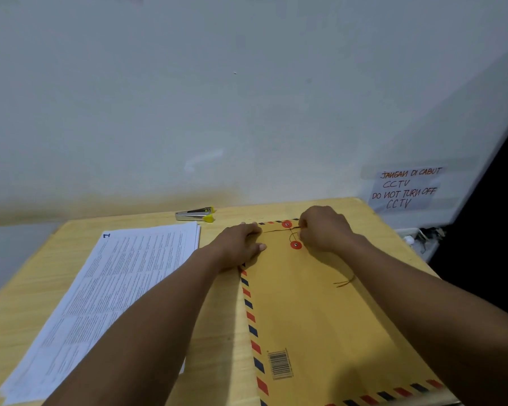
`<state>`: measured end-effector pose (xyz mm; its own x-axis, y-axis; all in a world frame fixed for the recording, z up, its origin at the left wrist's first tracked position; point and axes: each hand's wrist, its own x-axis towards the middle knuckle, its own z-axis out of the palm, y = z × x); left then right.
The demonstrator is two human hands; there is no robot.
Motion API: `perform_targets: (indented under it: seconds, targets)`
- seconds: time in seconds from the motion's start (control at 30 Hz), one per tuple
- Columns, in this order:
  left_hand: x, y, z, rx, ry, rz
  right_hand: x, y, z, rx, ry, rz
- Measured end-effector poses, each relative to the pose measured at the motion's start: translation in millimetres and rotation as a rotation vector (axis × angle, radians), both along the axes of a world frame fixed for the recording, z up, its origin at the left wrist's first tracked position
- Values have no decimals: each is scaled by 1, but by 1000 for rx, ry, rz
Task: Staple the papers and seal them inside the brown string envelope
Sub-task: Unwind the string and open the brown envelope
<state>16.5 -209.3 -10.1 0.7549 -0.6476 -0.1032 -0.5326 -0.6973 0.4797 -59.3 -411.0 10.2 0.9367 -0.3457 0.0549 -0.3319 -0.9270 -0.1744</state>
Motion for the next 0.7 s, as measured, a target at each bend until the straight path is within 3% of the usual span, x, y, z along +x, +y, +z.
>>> perform_targets:
  seconds: [0.3, 0.6, 0.7]
  targets:
    - [2, 0, -4, -43, 6, -6, 5, 6, -15, -402, 16, 142]
    - [1, 0, -2, -19, 26, 18, -10, 20, 3, 234, 121, 278]
    - [-1, 1, -1, -27, 45, 35, -30, 16, 10, 325, 243, 314]
